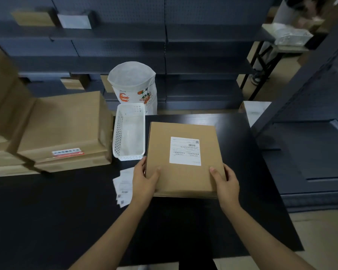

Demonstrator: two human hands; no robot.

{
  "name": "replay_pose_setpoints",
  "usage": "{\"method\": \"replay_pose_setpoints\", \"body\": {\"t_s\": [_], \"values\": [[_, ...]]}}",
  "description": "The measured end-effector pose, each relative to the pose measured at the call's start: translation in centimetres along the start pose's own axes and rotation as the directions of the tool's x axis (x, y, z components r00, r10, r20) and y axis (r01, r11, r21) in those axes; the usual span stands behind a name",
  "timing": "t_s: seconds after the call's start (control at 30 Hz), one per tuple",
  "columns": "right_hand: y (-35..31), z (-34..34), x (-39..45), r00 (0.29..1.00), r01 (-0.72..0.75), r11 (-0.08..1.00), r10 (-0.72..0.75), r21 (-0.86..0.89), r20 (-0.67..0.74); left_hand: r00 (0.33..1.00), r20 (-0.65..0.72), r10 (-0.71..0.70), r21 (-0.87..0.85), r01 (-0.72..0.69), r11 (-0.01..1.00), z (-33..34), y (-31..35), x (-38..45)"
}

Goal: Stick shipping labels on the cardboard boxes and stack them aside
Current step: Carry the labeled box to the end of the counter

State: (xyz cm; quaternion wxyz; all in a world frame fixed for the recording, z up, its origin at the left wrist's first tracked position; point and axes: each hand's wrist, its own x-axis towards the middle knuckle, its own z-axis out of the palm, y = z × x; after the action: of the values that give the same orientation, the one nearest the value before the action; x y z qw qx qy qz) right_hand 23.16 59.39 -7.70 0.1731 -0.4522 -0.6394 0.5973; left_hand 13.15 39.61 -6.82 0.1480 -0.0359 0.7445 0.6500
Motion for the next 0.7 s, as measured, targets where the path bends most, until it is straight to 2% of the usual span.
{"method": "replay_pose_setpoints", "body": {"t_s": [0.17, 0.3, 0.5, 0.7], "values": [[-3.3, -0.6, 8.2, 0.998, 0.053, 0.998, -0.052, -0.042, 0.039, 0.999, -0.041, -0.008, 0.046, 0.01, 0.999, 6.0, 1.5, 5.0], [-5.2, 1.0, 13.2, 0.992, 0.107, 0.991, -0.1, -0.086, 0.082, 0.996, -0.086, -0.028, 0.093, 0.036, 0.995, 8.1, 2.0, 9.1], [-5.0, 5.0, 17.9, 0.987, 0.071, 0.992, -0.055, -0.102, 0.154, 0.995, -0.088, -0.054, 0.136, 0.065, 0.988, 8.3, 1.1, 14.5], [-2.6, 7.2, 20.6, 0.993, 0.025, 0.986, -0.006, -0.162, 0.119, 0.99, -0.095, -0.1, 0.166, 0.115, 0.979, 9.3, -1.3, 18.2]]}}
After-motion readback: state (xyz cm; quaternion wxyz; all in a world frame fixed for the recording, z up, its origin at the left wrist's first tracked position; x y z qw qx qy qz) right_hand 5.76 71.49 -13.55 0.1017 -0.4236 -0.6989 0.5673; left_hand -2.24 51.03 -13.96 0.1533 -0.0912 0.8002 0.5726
